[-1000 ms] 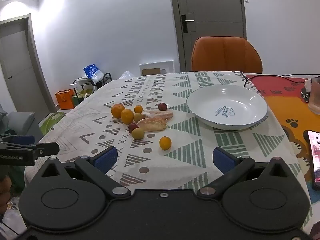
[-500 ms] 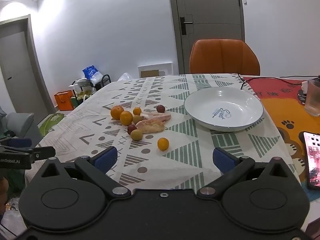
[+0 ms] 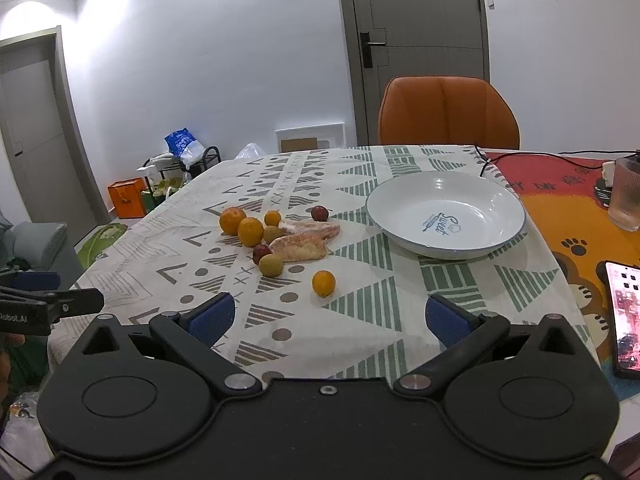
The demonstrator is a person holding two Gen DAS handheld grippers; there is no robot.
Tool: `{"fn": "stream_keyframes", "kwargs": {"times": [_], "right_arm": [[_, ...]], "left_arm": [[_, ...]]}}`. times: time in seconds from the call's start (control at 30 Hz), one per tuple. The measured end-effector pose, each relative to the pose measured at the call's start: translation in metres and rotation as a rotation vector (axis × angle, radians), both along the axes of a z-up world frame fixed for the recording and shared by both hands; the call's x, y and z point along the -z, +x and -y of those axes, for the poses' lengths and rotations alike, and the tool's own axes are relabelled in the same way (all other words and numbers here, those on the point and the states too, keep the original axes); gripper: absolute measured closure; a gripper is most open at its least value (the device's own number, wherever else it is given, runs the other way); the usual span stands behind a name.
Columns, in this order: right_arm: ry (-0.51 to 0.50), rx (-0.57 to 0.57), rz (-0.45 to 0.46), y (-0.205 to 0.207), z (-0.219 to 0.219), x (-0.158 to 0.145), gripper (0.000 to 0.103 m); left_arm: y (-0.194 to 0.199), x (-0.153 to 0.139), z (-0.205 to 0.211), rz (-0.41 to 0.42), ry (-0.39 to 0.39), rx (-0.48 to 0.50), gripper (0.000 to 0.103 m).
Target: Organize fruits
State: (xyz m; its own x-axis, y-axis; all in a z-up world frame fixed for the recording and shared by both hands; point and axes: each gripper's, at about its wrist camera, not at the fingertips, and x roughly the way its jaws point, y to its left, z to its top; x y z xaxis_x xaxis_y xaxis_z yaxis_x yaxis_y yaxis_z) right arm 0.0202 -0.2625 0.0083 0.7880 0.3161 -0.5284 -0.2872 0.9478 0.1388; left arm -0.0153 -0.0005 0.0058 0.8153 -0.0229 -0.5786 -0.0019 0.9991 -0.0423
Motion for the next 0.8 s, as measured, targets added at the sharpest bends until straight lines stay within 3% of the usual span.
{"fn": "stream_keyframes", "kwargs": {"times": [0.8], "right_arm": [[-0.011, 0.012, 0.0, 0.0032, 0.0026, 0.0082, 0.0]], "left_arm": [[-0.0001, -0.0005, 0.0021, -0.001, 0.017, -0.01, 0.0]]}}
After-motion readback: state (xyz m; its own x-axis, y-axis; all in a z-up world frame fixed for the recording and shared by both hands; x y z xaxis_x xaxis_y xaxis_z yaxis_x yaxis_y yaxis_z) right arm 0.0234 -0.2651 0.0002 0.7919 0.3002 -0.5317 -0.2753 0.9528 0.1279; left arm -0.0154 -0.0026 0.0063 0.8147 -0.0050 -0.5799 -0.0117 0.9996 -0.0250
